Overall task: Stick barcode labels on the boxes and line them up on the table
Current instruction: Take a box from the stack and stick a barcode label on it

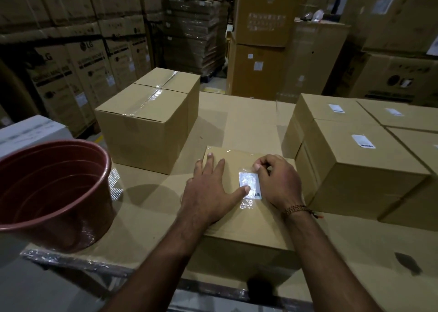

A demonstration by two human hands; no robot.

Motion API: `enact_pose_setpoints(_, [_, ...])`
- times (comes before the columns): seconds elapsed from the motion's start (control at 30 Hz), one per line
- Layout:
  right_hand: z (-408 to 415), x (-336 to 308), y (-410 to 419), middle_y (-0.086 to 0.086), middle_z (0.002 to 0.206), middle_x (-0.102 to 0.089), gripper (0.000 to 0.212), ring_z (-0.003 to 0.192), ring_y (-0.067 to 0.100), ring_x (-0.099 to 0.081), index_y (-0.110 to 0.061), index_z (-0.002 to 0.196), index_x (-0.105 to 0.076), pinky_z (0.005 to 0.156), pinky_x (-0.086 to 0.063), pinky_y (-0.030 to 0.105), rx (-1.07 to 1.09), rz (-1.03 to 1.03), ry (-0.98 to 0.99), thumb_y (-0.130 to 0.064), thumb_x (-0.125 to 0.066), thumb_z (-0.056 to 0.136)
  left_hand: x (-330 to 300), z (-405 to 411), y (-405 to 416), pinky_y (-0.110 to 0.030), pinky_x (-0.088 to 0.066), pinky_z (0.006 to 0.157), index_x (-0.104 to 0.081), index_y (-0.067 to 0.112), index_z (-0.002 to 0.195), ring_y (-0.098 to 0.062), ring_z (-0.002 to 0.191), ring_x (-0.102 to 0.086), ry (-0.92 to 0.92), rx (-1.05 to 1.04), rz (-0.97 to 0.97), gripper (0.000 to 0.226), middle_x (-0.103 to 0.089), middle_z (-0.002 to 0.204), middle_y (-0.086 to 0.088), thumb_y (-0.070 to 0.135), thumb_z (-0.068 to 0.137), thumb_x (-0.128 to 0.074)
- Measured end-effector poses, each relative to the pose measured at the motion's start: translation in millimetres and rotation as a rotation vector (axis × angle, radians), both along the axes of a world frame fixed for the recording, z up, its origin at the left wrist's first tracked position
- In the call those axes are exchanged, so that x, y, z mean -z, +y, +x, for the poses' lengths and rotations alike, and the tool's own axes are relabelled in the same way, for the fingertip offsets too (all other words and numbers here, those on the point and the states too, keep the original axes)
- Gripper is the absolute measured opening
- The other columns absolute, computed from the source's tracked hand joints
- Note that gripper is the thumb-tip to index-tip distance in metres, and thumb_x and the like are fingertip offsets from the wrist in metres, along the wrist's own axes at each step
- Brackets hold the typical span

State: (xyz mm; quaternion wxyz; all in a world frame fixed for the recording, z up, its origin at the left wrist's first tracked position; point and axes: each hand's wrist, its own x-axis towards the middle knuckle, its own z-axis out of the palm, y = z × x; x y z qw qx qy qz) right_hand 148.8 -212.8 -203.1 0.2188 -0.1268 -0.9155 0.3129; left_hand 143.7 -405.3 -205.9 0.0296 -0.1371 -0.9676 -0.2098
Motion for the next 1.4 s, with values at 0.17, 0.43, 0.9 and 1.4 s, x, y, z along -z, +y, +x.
enact_pose_setpoints(0.17, [-1.3, 3.2, 3.6, -0.014, 0.094, -0.064, 0.013, 0.082, -0.001, -0.058, -0.032, 0.083, -0.066, 0.067, -0.037, 0.029, -0.026, -0.02, 0.028, -0.026, -0.065, 0.094, 0.8, -0.1, 1.1, -0.05, -0.029, 0.12, -0.017, 0.032, 0.167, -0.022, 0.162, -0.001, 0.01, -0.007, -0.008, 0.106, 0.002, 0.177, 0.006, 0.092, 0.083, -0.04])
enact_pose_setpoints(0.43, [-3.4, 8.3, 9.1, -0.013, 0.097, -0.066, 0.013, 0.084, 0.011, -0.062, -0.028, 0.087, -0.066, 0.076, -0.052, 0.035, -0.087, -0.158, 0.154, -0.022, -0.066, 0.098, -0.4, 1.1, 2.2, -0.051, -0.029, 0.121, -0.016, 0.032, 0.167, -0.022, 0.162, -0.001, 0.011, -0.011, -0.023, 0.105, 0.003, 0.177, 0.005, 0.092, 0.085, -0.039])
enact_pose_setpoints(0.9, [17.9, -11.4, 11.6, 0.006, 0.095, -0.065, 0.06, 0.088, 0.023, -0.074, -0.034, 0.135, -0.054, 0.086, -0.063, 0.053, -0.416, -0.536, -0.14, -0.018, -0.087, 0.088, -3.6, 1.0, 0.3, -0.056, -0.028, 0.122, -0.014, 0.03, 0.168, -0.025, 0.162, 0.001, -0.041, 0.008, -0.03, 0.107, 0.003, 0.177, 0.002, 0.095, 0.084, -0.031])
enact_pose_setpoints(1.4, [24.6, -21.1, 13.9, 0.008, 0.08, -0.073, 0.077, 0.077, 0.024, -0.073, -0.015, 0.133, -0.064, 0.077, -0.061, 0.038, -0.318, -0.615, -0.127, -0.01, -0.101, 0.066, -15.9, -3.8, -14.7, -0.065, -0.022, 0.123, 0.006, 0.033, 0.168, -0.03, 0.16, 0.022, -0.257, 0.202, -0.051, 0.135, 0.027, 0.173, 0.001, 0.095, 0.068, -0.061])
